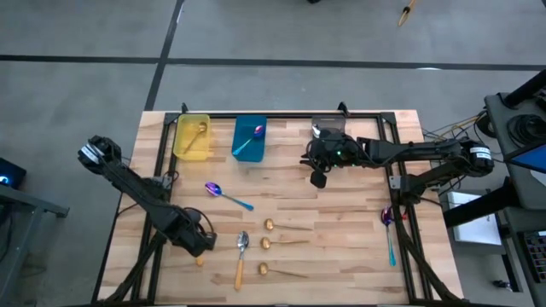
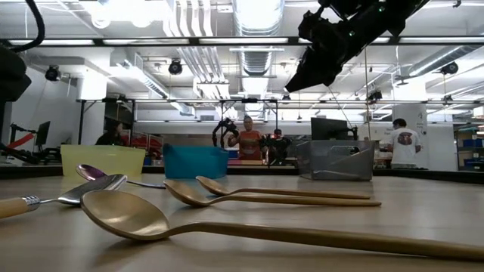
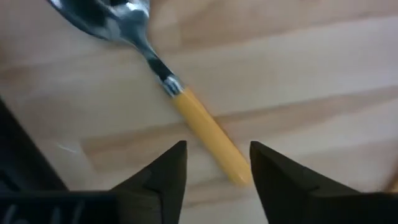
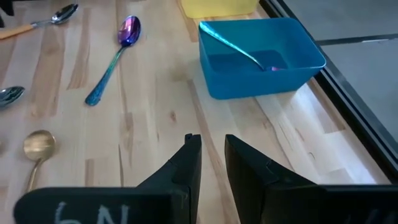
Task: Sort silverware by color (type)
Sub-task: Put the yellow spoon into the black bin
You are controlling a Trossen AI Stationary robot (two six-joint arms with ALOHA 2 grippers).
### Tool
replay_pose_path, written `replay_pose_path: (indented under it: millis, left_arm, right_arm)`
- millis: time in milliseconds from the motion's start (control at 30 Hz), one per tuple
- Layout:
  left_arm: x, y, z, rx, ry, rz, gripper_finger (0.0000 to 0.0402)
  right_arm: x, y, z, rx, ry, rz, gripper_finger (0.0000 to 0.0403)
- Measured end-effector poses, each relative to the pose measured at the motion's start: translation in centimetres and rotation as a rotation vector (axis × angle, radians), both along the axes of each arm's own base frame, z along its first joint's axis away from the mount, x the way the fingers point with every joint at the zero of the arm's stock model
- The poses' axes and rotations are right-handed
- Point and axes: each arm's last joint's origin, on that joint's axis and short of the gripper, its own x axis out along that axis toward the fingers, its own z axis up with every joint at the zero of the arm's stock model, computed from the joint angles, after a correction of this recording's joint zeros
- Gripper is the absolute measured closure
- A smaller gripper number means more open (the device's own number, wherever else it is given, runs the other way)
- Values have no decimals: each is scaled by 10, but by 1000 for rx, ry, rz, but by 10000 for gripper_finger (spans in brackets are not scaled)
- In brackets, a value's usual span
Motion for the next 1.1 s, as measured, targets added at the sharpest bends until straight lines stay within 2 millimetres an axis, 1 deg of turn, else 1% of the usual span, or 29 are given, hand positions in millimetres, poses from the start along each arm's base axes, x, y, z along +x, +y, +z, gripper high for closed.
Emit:
replay_pose_path:
  millis: [100,200,267,567,667,767,867,1100]
  left_arm:
    - [-1,2,-2,48,-21,6,222]
    - [-2,5,-6,94,-42,24,213]
    - [-3,6,-10,119,-34,45,212]
    - [0,1,-28,163,37,36,212]
    - [1,0,-29,154,39,32,214]
    - [1,0,-29,156,39,32,226]
    - [1,0,-30,158,41,33,248]
    - [0,0,-33,179,47,31,320]
  right_arm:
    - [0,0,0,-1,-1,1,339]
    - [0,0,0,0,-1,1,337]
    - [0,0,0,0,-1,0,337]
    - [0,0,0,0,-1,0,343]
    - [0,0,0,-1,-4,-1,341]
    - [0,0,1,-1,-9,0,343]
    - [0,0,1,-2,-8,-1,345]
    - [0,0,1,-1,-8,-1,346]
